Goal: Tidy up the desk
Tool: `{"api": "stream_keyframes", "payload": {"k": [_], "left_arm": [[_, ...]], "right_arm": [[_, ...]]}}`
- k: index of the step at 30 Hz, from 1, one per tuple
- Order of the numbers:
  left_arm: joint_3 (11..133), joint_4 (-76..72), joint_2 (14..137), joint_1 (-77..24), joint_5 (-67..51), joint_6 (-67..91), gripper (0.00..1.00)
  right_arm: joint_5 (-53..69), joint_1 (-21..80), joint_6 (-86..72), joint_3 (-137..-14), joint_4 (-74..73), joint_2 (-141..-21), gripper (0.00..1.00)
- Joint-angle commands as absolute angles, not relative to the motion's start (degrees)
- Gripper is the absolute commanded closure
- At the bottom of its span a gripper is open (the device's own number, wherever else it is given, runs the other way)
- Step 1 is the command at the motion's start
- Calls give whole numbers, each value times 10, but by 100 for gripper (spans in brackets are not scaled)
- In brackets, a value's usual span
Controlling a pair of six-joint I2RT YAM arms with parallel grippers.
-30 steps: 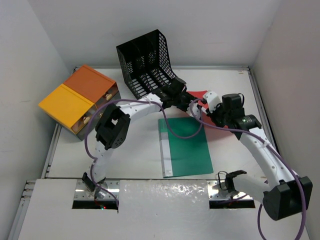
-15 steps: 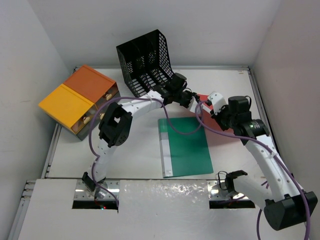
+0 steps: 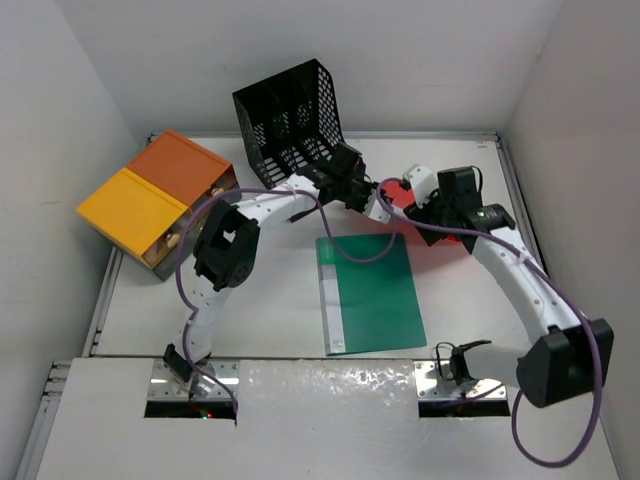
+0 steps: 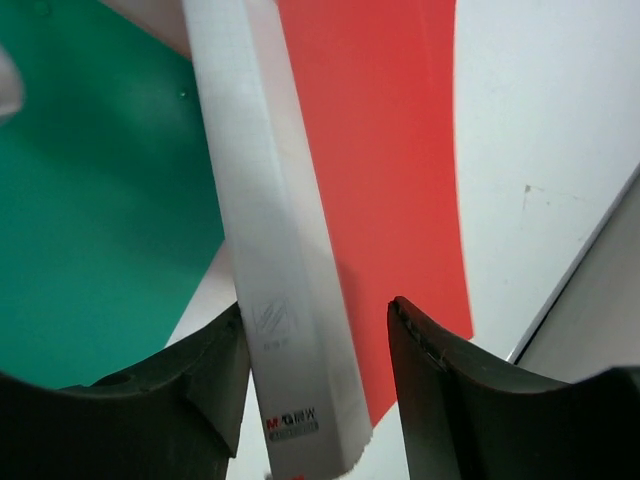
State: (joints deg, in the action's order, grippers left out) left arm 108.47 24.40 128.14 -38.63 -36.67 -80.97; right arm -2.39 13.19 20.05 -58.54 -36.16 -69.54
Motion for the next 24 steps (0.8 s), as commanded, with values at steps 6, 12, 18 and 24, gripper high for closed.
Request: {"api": "stream_keyframes", "payload": {"k": [6,12,18,24], "left_arm": [[1114,250,1232,-391,-385,-813,100],[1143,252,1238,-397,-403,-793,100],[1139,255,1233,-399,-410,-787,100],[1100,225,1206,-399,-360,-743,48]], "right_arm": [[-30,146,221,-635,-336,-780,41],[-83,159,193,-665,-322,-845,54],[-72,159,163,-668,-295,-879,100],[-114,157,158,-655,-295,-836,100]]}}
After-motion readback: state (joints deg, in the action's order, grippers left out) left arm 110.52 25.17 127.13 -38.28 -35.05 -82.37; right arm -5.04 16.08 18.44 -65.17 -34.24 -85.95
